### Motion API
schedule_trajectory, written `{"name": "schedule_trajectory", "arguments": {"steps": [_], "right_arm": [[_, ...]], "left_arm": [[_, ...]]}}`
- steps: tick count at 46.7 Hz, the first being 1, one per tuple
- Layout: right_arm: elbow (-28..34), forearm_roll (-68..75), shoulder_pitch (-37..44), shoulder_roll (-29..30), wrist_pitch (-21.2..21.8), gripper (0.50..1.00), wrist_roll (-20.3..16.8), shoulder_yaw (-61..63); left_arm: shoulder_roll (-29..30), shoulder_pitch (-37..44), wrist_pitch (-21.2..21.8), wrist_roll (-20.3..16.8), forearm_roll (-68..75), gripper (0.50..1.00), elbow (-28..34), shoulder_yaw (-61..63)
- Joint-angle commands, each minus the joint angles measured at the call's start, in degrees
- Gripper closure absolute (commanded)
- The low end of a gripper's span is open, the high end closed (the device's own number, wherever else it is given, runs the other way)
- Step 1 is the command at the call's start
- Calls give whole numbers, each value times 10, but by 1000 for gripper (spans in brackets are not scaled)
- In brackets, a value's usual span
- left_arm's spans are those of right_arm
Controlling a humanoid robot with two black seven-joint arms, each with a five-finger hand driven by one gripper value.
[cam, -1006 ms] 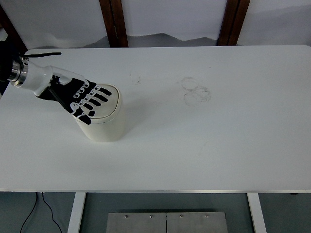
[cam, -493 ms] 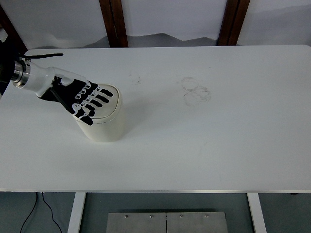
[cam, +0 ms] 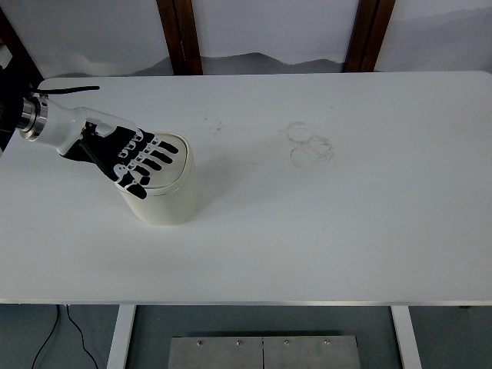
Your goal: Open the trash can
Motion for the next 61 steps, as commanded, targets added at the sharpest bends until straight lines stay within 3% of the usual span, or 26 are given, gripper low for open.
{"name": "schedule_trajectory", "arguments": {"steps": [1, 42, 49, 61], "right_arm": [[0, 0, 0, 0, 0, 505, 0, 0], [0, 0, -1, 0, 0, 505, 0, 0], [0, 0, -3, 0, 0, 505, 0, 0], [0, 0, -4, 0, 0, 505, 0, 0]], "left_arm": [[1, -3, 0, 0, -1, 500, 1, -3], [2, -40, 0, 0, -41, 500, 63, -103], [-7, -40, 0, -3, -65, 500, 108, -131], [-59, -38, 0, -46, -79, 500, 227, -190]]}}
